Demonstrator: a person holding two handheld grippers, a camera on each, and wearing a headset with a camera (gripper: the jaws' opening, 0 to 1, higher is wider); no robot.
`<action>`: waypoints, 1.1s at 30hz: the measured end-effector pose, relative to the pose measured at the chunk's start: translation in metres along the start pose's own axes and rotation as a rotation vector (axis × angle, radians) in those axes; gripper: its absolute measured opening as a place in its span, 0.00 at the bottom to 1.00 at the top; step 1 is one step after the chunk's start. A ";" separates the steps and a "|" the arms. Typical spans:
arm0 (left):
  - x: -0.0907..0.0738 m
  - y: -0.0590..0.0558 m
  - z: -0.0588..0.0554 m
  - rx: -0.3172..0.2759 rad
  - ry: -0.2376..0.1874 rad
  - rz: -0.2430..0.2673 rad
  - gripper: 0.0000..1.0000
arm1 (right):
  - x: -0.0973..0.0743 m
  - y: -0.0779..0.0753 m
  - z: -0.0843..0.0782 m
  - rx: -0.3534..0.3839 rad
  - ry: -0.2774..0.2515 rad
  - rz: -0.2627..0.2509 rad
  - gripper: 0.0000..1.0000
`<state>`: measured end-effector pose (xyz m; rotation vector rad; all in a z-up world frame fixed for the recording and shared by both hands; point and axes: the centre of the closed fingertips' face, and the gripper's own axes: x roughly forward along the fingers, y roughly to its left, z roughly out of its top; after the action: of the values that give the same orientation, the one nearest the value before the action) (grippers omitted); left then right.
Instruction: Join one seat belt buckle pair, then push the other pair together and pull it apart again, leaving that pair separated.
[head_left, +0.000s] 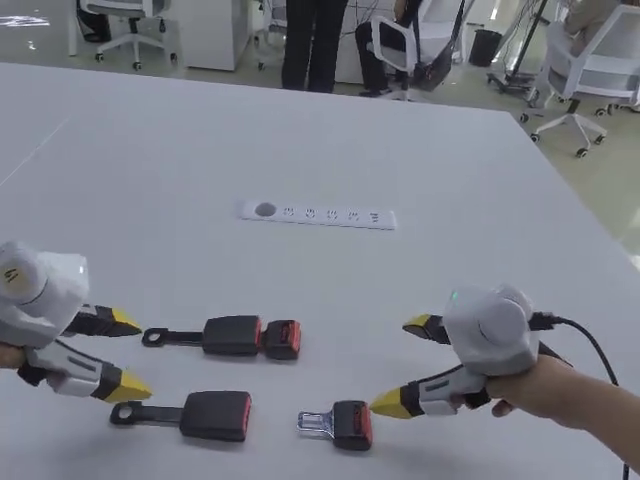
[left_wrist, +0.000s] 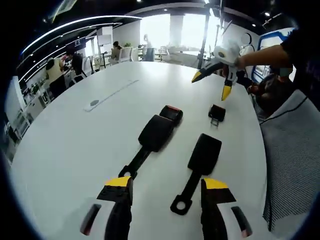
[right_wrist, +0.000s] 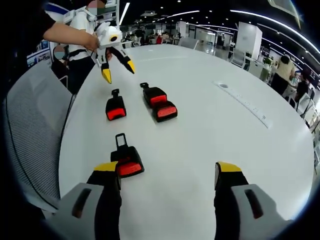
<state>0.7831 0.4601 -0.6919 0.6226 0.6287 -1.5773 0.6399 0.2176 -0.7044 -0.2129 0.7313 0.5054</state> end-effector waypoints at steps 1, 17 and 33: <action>-0.001 -0.003 -0.002 -0.008 -0.016 0.004 0.59 | -0.002 0.002 -0.002 0.004 -0.007 -0.005 0.77; -0.016 -0.030 -0.019 -0.079 -0.176 0.133 0.86 | -0.028 0.030 -0.016 0.112 -0.201 -0.130 0.99; -0.023 -0.044 -0.021 -0.154 -0.314 0.217 1.00 | -0.035 0.059 -0.027 0.141 -0.285 -0.176 1.00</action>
<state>0.7417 0.4952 -0.6889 0.3069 0.4258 -1.3709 0.5720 0.2459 -0.7013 -0.0700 0.4618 0.3064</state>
